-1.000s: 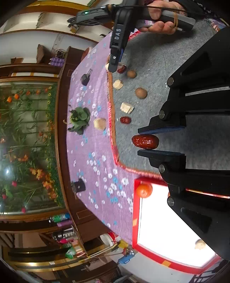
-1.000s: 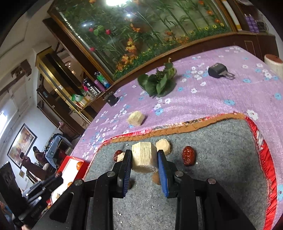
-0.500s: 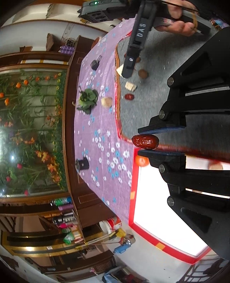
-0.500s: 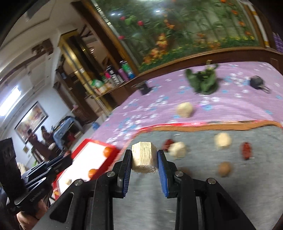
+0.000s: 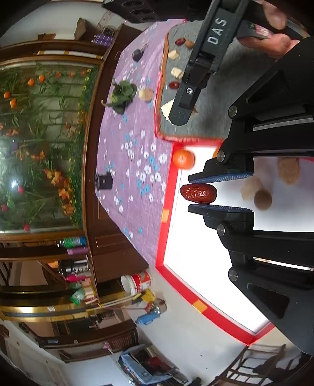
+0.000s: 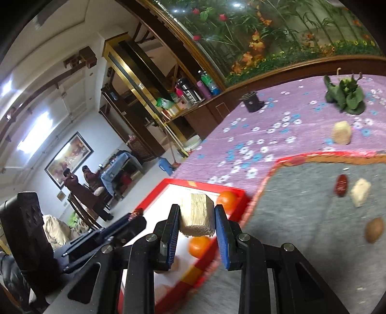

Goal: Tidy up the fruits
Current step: 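Carry the red date and pale cube over the white tray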

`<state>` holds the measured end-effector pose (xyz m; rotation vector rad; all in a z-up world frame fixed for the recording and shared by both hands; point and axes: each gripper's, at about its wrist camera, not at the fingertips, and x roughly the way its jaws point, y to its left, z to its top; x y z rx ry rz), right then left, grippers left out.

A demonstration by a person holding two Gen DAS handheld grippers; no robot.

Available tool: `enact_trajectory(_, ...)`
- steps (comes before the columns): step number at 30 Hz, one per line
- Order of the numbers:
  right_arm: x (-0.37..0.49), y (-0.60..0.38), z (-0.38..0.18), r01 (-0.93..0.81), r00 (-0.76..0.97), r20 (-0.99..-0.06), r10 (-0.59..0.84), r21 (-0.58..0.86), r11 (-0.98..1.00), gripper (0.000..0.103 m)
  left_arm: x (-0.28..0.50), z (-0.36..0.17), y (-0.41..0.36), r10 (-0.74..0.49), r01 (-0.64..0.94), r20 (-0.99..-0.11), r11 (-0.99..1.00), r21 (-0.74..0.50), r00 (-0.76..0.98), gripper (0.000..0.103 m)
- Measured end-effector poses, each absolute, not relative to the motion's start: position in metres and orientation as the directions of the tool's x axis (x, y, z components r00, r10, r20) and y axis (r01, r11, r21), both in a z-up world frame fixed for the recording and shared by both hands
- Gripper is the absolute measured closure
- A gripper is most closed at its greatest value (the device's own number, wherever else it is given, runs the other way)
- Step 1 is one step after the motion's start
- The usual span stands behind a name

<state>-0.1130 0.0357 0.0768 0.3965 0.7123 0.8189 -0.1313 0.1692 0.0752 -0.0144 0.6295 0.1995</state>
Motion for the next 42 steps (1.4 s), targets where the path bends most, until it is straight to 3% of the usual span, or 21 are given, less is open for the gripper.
enact_trajectory(10, -0.118, 0.074, 0.058, -0.582, 0.404, -0.478, 0.78, 0.524, 0.622, 0.075, -0.125, 0.058, 0.191, 0.243, -0.26, -0.603, 0.964, 0.061, 0.76, 0.087)
enact_trajectory(42, -0.116, 0.082, 0.046, -0.604, 0.303, -0.506, 0.808, 0.553, 0.573, 0.075, -0.124, 0.047, 0.204, 0.293, -0.306, -0.62, 0.948, 0.088, 0.728, 0.087)
